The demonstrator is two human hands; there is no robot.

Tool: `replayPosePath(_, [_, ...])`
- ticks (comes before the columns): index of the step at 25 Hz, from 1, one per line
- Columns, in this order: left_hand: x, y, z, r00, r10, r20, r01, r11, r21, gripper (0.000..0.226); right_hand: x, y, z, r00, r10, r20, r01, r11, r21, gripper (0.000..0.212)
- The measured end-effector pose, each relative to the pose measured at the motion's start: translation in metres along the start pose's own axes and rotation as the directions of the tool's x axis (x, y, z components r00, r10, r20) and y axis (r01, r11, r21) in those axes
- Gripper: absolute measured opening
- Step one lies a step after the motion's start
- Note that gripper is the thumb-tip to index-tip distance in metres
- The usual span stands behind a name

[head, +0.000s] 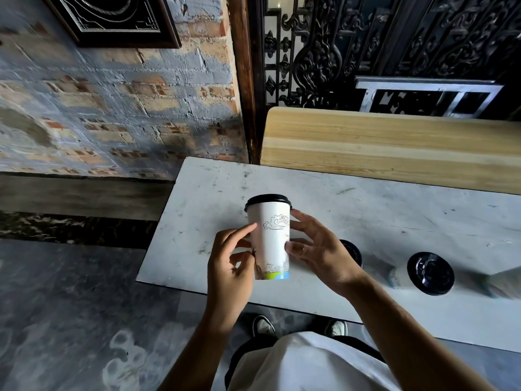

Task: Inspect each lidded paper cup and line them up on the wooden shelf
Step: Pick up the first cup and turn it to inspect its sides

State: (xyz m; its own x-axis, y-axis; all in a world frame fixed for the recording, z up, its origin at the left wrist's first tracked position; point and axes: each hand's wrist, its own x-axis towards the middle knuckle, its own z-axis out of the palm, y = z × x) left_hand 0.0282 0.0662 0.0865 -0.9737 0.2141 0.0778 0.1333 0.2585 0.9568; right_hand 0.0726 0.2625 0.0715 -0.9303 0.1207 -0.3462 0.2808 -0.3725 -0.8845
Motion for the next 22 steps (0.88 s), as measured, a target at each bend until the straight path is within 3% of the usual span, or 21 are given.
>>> replayPosePath(5, [-0.005, 0.008, 0.007, 0.983, -0.181, 0.025, 0.182, 0.964, -0.195, 0.025, -0.003, -0.004, 0.001, 0.998, -0.046, 0.042, 0.043, 0.998, 0.055, 0.071])
replayPosePath(15, [-0.001, 0.002, 0.006, 0.969, -0.239, 0.059, 0.245, 0.959, -0.141, 0.033, -0.001, -0.003, 0.000, 0.999, -0.031, 0.026, 0.029, 0.998, 0.055, 0.078])
replayPosePath(20, [0.012, -0.014, 0.003, 0.955, -0.294, 0.044, 0.293, 0.956, 0.016, 0.043, 0.011, -0.003, 0.012, 0.999, 0.013, -0.036, -0.022, 0.966, -0.257, 0.056])
replayPosePath(22, [0.030, -0.018, 0.002, 0.944, -0.311, 0.114, 0.297, 0.947, 0.124, 0.048, 0.024, -0.010, 0.016, 0.996, 0.089, -0.021, -0.090, 0.928, -0.361, 0.055])
